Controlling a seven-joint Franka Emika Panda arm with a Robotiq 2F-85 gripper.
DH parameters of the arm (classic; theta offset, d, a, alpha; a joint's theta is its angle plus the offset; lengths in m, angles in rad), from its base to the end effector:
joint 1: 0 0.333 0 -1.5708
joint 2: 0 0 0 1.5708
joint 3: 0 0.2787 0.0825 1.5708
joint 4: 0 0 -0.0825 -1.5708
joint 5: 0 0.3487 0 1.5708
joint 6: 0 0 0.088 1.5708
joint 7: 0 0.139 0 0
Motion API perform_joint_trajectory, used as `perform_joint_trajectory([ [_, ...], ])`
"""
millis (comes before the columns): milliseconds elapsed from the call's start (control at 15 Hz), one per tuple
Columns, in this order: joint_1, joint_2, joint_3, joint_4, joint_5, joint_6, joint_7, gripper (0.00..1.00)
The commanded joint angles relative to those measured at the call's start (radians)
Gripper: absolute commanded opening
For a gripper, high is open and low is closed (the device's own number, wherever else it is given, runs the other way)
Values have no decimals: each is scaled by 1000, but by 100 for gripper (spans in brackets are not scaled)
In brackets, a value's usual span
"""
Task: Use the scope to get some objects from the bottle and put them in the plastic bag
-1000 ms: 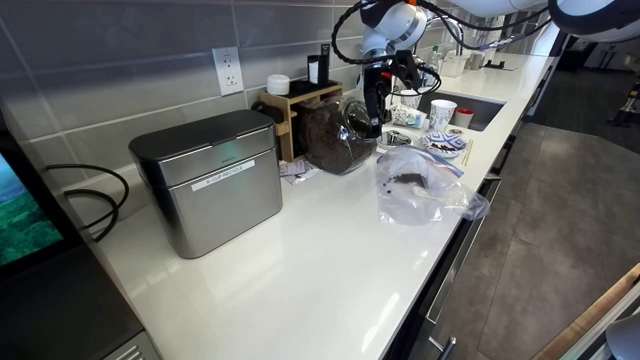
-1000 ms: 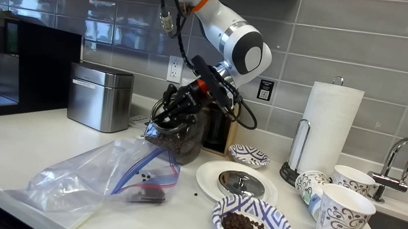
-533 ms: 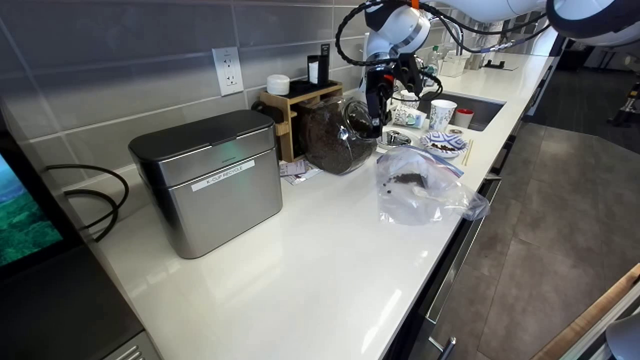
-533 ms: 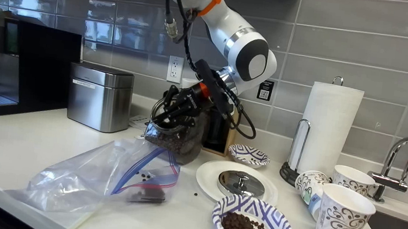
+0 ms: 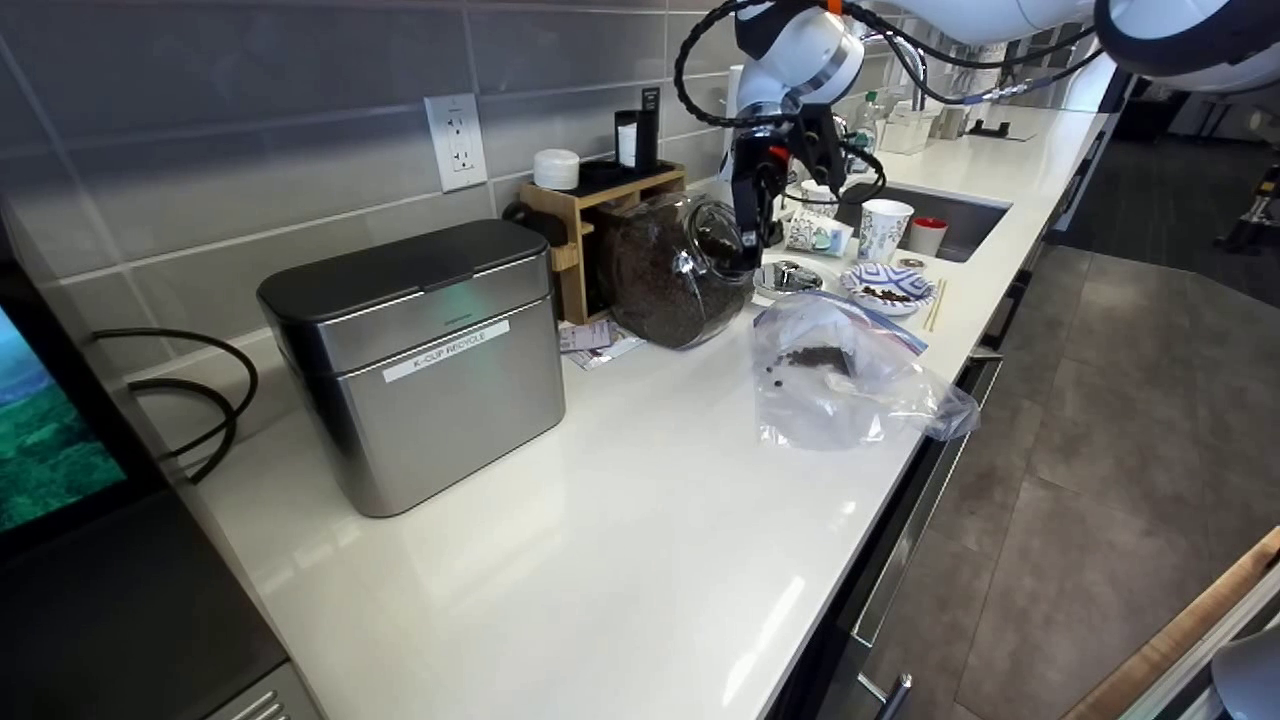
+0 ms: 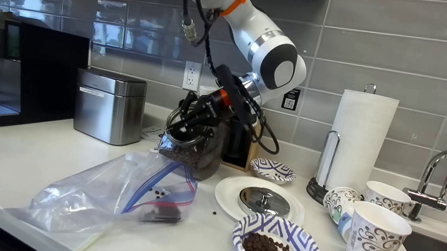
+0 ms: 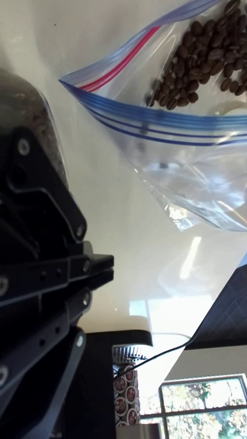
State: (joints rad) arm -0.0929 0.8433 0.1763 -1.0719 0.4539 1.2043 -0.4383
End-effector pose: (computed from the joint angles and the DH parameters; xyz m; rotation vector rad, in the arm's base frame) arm 0.5989 0.0929 0.2837 -2.2520 -0.5989 0.6980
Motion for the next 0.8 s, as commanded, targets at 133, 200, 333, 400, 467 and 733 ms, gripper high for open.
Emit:
perform_joint_trajectory([
  [133,-45,-3,13,-13,46,-14,-53,1],
  [200,-50,-12,10,-22,42,-16,-64,1],
  [333,-64,-23,9,-34,40,-15,-90,1],
  [400,-70,-29,8,-41,38,-15,-100,1],
  [467,-78,-34,9,-46,40,-16,-113,1],
  [733,-98,-77,6,-86,33,-18,-179,1],
])
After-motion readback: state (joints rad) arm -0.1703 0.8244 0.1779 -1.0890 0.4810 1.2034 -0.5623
